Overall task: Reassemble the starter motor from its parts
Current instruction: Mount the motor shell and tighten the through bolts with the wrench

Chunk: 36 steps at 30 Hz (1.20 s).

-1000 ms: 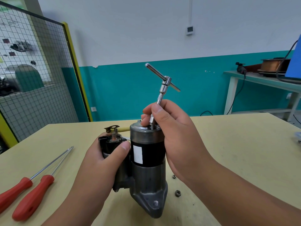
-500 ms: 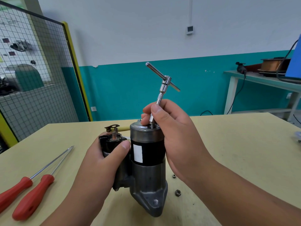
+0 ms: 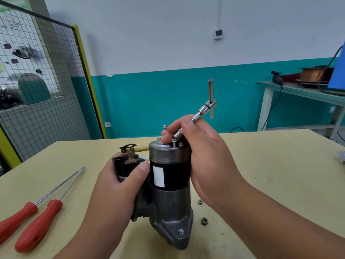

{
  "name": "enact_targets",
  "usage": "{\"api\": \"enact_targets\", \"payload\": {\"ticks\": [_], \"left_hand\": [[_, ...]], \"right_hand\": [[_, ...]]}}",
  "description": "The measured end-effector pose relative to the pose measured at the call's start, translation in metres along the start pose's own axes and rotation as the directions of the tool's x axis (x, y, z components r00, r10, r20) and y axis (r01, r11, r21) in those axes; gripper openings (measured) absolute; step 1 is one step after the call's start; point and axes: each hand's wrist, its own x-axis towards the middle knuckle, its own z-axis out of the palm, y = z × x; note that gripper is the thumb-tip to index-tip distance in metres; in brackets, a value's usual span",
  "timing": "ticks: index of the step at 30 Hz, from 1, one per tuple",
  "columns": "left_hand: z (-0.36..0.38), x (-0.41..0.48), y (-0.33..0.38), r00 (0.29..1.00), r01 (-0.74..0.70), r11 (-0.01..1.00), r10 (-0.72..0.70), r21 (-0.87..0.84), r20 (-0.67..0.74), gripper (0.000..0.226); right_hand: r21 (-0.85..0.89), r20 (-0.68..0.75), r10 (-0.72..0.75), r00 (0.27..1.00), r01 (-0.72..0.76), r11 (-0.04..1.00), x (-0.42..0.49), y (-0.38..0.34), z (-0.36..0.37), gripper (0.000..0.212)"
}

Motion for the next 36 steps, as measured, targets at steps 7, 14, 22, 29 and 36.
{"api": "enact_targets", "payload": {"ticks": [7, 14, 22, 29, 36], "left_hand": [[0.000, 0.002, -0.002, 1.000, -0.005, 1.000, 0.006, -0.027, 0.019, 0.019], [-0.002, 0.000, -0.001, 0.998, -0.047, 0.999, 0.047, -0.004, 0.044, 0.031], [-0.002, 0.000, -0.002, 0.995, -0.088, 0.996, 0.086, 0.033, 0.055, 0.042], [-0.001, 0.000, -0.003, 0.998, -0.044, 0.998, 0.045, -0.039, 0.042, 0.027], [0.000, 0.000, 0.000, 0.998, -0.046, 0.999, 0.046, -0.006, 0.041, 0.016]], "right_hand": [[-0.164, 0.026, -0.061, 0.998, 0.065, 0.984, -0.002, -0.002, -0.001, 0.039], [-0.311, 0.106, -0.096, 0.990, 0.125, 0.942, -0.001, -0.016, -0.003, 0.039], [-0.245, 0.081, -0.022, 0.997, 0.041, 0.969, 0.001, -0.015, -0.004, 0.040], [-0.307, 0.081, -0.046, 0.996, 0.069, 0.949, 0.000, -0.012, -0.003, 0.036], [-0.249, 0.066, -0.070, 0.995, 0.084, 0.965, -0.001, -0.009, -0.001, 0.033]]}}
